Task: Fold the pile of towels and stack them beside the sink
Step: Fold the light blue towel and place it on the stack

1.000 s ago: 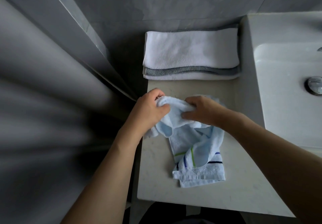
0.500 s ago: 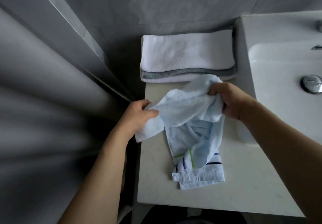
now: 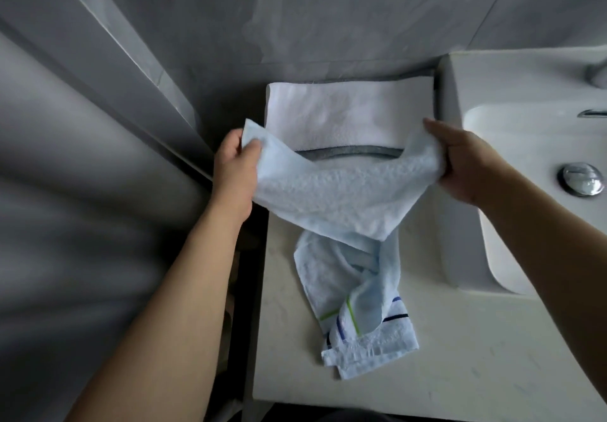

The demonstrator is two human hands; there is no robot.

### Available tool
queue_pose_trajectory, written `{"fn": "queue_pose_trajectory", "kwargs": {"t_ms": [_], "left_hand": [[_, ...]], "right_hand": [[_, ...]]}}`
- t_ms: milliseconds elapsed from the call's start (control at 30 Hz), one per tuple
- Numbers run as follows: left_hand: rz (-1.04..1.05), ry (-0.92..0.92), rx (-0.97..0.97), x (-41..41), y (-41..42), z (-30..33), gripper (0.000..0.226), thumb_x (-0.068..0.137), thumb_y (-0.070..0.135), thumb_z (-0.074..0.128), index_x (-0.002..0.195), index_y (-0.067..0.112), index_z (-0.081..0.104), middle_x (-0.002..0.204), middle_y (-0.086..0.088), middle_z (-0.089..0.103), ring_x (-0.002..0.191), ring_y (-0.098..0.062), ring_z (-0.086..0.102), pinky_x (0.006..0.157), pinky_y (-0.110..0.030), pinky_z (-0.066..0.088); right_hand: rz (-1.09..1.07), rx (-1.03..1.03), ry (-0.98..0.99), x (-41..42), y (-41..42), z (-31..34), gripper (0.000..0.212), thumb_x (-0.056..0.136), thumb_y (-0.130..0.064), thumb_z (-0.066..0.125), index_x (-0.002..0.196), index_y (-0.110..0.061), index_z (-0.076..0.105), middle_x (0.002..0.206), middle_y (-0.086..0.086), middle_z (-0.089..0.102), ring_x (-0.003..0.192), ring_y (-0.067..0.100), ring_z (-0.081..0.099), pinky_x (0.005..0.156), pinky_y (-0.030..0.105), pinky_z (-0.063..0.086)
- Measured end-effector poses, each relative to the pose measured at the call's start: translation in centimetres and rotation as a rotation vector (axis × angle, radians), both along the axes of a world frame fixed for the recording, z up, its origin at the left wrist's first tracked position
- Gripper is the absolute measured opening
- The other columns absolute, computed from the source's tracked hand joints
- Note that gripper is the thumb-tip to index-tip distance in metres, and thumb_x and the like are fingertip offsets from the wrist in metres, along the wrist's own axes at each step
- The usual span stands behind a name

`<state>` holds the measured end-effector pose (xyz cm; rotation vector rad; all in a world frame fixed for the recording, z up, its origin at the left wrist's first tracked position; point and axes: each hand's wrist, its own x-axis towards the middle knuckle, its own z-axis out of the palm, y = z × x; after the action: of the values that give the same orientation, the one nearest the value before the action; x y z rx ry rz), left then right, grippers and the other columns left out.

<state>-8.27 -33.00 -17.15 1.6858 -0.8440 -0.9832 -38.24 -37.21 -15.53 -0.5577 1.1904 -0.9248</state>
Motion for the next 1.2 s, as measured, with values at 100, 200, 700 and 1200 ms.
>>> {"fn": "queue_pose_trajectory", "kwargs": {"t_ms": [100, 200, 700, 1200], "left_hand": [[-0.066, -0.224, -0.14, 0.2, -2.9, 0.8, 0.022, 0.095, 0.017, 0.048, 0.088, 0.037, 0.054, 0.081, 0.017, 0.058, 0.07, 0.005, 0.052, 0.067, -0.017, 0.046], [-0.104, -0.305, -0.21, 0.3, -5.7, 1.2, 0.023, 0.096, 0.017, 0.043, 0.089, 0.038, 0.051, 0.078, 0.027, 0.058, 0.069, 0.008, 0.052, 0.063, -0.013, 0.044], [-0.005, -0.779, 0.091, -1.2, -17.2, -7.3, 0.029, 0.104, 0.024, 0.038, 0.127, 0.01, 0.05, 0.117, -0.015, 0.066, 0.109, -0.038, 0.06, 0.08, -0.037, 0.042], [0.169, -0.577, -0.056, -0.9, -11.8, -6.9, 0.029, 0.087, 0.019, 0.053, 0.115, 0.01, 0.05, 0.105, -0.01, 0.06, 0.092, -0.025, 0.058, 0.081, -0.035, 0.046]], "right_hand": [[0.165, -0.006, 0.167, -0.7, -2.1, 0.0, 0.016, 0.093, -0.013, 0.051, 0.084, -0.005, 0.062, 0.069, 0.008, 0.067, 0.059, 0.018, 0.065, 0.057, 0.028, 0.053], [0.284, 0.138, 0.152, -1.6, -3.7, 0.5, 0.02, 0.089, -0.015, 0.049, 0.075, -0.007, 0.061, 0.06, 0.006, 0.064, 0.049, 0.017, 0.062, 0.047, 0.023, 0.051], [0.062, -0.237, 1.244, 0.6, -14.6, -6.4, 0.031, 0.097, -0.02, 0.032, 0.126, -0.012, 0.038, 0.122, 0.023, 0.055, 0.106, 0.043, 0.054, 0.08, 0.039, 0.037], [-0.277, -0.364, 1.144, 3.6, -7.7, -7.7, 0.055, 0.091, -0.027, 0.043, 0.14, -0.005, 0.035, 0.136, 0.017, 0.043, 0.126, 0.026, 0.04, 0.109, 0.033, 0.029]]}}
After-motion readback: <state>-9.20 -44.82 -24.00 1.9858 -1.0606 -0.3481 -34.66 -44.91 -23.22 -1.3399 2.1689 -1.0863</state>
